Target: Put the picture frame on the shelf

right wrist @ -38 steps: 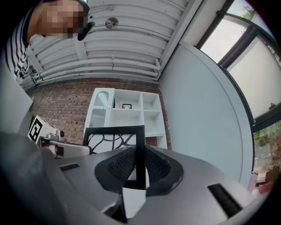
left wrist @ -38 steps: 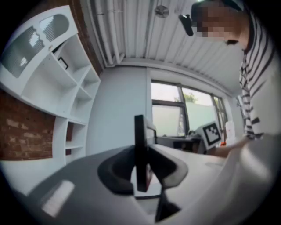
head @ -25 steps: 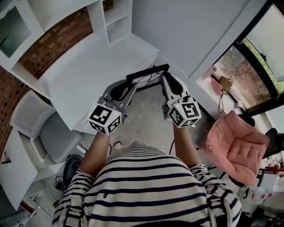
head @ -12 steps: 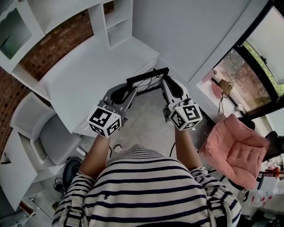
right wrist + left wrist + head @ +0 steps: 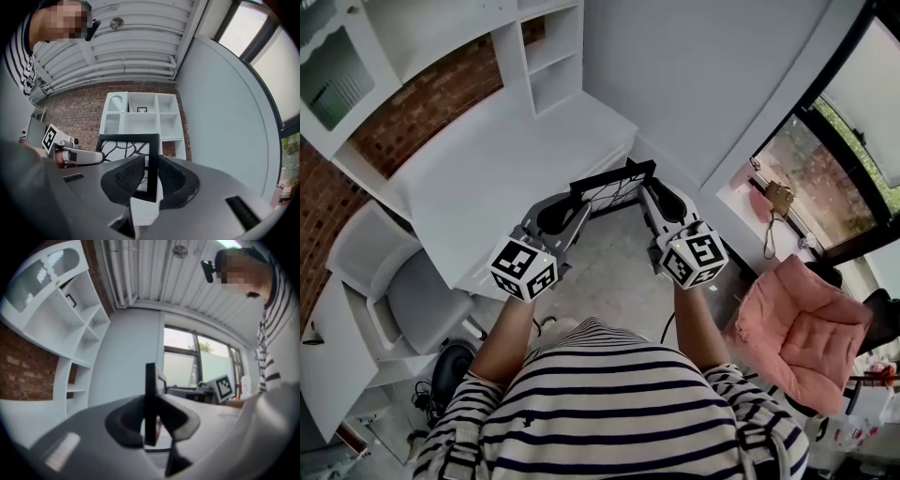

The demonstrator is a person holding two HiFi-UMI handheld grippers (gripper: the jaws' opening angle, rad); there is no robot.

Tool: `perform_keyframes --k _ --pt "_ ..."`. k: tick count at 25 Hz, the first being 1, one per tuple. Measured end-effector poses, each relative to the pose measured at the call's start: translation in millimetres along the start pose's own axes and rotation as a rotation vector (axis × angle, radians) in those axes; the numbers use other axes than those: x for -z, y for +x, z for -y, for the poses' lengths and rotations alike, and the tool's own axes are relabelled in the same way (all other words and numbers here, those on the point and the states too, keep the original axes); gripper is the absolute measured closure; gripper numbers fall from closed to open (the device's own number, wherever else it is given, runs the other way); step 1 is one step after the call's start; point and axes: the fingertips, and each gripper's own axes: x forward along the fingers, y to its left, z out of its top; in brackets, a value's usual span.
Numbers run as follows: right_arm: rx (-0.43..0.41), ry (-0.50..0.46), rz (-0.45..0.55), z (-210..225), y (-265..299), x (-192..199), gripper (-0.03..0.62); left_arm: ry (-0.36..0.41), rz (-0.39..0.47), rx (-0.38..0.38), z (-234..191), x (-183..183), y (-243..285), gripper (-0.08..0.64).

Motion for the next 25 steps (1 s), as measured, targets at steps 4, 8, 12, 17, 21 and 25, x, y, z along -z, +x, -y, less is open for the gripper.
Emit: perform_keyframes --k 4,8,12,17,21,25 --pt "-0.019 -0.027 -0.013 0.5 -0.9 -3.2 0.531 0.001 -0.004 -0.005 1.5 -3.6 1.6 0.477" --pt "-0.019 -0.066 -0.029 2.2 8.0 -6.8 0.529 -0.007 -0.007 0.006 -6.1 -8.7 5.1 0.477" --pt "-0.022 -0.131 -0.062 10.9 28.3 -7.4 0.529 -0.015 -0.010 0.014 -24.4 -13.0 16.3 0.478" --pt "-0.016 -0.164 -0.074 32.8 68.9 -8.6 0.529 -0.024 -0.008 0.036 -61.7 -18.7 41.8 0.479" --pt "-0.008 -0.164 -0.086 53.0 116.2 -8.3 0.528 -0.033 -0.018 0.044 -108.3 -24.8 66.6 0.479" --pt "-0.014 -0.188 -0.092 69.3 166.0 -9.6 0.528 -0.033 -0.020 0.042 -155.9 -34.4 87.2 0.480"
